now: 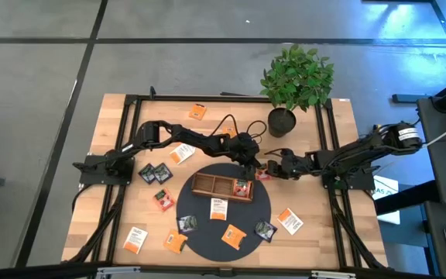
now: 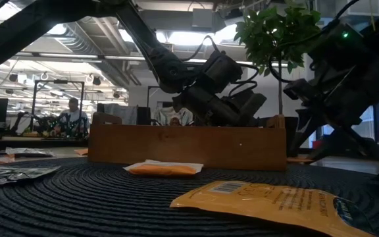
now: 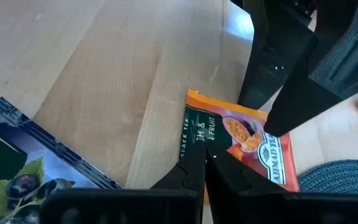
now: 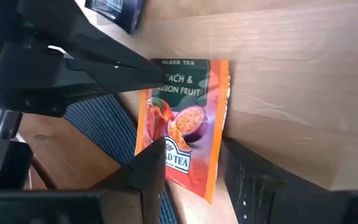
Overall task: Pick & Place Tea
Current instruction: Put the orange tea bag into the right section of the wooden organizer
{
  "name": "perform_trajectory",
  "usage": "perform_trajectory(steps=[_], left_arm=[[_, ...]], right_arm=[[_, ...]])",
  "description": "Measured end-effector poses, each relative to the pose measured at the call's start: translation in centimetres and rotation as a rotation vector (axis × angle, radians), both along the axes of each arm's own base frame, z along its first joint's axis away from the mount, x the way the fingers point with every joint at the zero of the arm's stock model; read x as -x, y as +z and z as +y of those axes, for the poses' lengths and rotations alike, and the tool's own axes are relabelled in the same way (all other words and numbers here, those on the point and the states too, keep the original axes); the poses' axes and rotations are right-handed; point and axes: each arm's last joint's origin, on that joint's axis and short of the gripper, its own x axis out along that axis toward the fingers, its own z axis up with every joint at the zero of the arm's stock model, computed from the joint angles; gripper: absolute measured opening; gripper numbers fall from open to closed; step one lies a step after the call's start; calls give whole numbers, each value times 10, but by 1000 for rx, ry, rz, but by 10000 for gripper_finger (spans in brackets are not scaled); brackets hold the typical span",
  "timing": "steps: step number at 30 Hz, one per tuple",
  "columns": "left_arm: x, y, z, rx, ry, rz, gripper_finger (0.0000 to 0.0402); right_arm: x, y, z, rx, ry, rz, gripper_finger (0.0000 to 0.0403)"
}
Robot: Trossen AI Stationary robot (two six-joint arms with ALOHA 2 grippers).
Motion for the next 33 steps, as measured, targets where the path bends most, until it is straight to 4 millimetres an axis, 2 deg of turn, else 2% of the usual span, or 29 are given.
perform_trajectory(steps=[7, 19, 24, 28, 30, 33], left_arm=[[0, 0, 0, -3, 1, 0, 2], [0, 0, 0, -10, 10, 0, 2], [0, 0, 3, -6, 11, -2, 4], [3, 8, 16, 25, 10, -17, 5], [6, 15, 24, 44, 4, -36, 5], [6, 38, 36, 54, -16, -124, 6]], right_arm=[[0, -4, 0, 8, 15, 27, 121], [2, -6, -1, 78, 31, 43, 10], [1, -6, -1, 114, 63, 45, 5], [1, -5, -1, 137, 83, 38, 4], [1, -3, -1, 156, 97, 31, 3], [0, 0, -3, 238, 122, 38, 2]])
